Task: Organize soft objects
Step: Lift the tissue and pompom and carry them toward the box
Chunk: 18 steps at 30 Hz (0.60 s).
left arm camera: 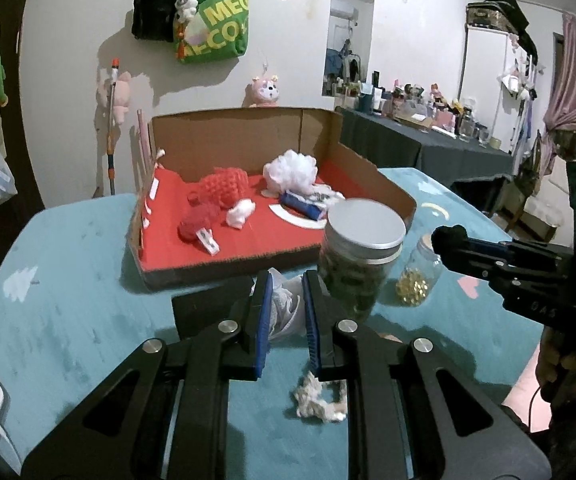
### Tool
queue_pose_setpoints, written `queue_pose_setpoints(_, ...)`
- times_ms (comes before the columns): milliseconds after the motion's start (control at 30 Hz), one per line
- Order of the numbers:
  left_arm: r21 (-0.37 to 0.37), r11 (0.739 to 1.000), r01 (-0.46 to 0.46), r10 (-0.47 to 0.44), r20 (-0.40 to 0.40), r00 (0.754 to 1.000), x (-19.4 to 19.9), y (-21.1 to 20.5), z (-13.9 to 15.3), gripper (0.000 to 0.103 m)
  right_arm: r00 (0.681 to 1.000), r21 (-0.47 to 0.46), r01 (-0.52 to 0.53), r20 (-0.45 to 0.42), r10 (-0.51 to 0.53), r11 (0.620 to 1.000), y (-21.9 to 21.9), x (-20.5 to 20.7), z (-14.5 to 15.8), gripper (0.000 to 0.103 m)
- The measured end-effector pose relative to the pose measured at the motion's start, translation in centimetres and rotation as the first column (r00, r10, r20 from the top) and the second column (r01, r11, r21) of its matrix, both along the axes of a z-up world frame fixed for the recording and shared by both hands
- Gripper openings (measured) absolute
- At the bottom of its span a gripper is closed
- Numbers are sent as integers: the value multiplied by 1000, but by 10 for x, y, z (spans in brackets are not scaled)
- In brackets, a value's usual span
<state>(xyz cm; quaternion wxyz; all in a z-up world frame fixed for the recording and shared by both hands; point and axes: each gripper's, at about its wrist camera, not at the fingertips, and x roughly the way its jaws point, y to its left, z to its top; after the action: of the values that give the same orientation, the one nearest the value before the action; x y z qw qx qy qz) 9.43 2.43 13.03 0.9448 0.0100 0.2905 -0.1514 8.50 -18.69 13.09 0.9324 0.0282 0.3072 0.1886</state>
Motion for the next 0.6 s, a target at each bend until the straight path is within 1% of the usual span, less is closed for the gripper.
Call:
queue_pose_setpoints(200,20,1000,17,-17,1,1000,17,-1,9,15,1000,-12,-20,8,20,1000,-2,17,12,28)
queue_pose_setpoints(333,26,998,53,-52,-35,998,37,-2,10,15,999,-30,-44,-9,43,999,-4,33,16,28)
queue_pose_setpoints(467,52,995,88,-84,-71,994,61,-6,10,15,997,-67,-65,-35,63,996,-3,54,16,28)
queue_pose_setpoints(600,86,989,119,-109,-111,988,85,-12,8,15,993,-95,-99,-79,92,990,0,81,12,28)
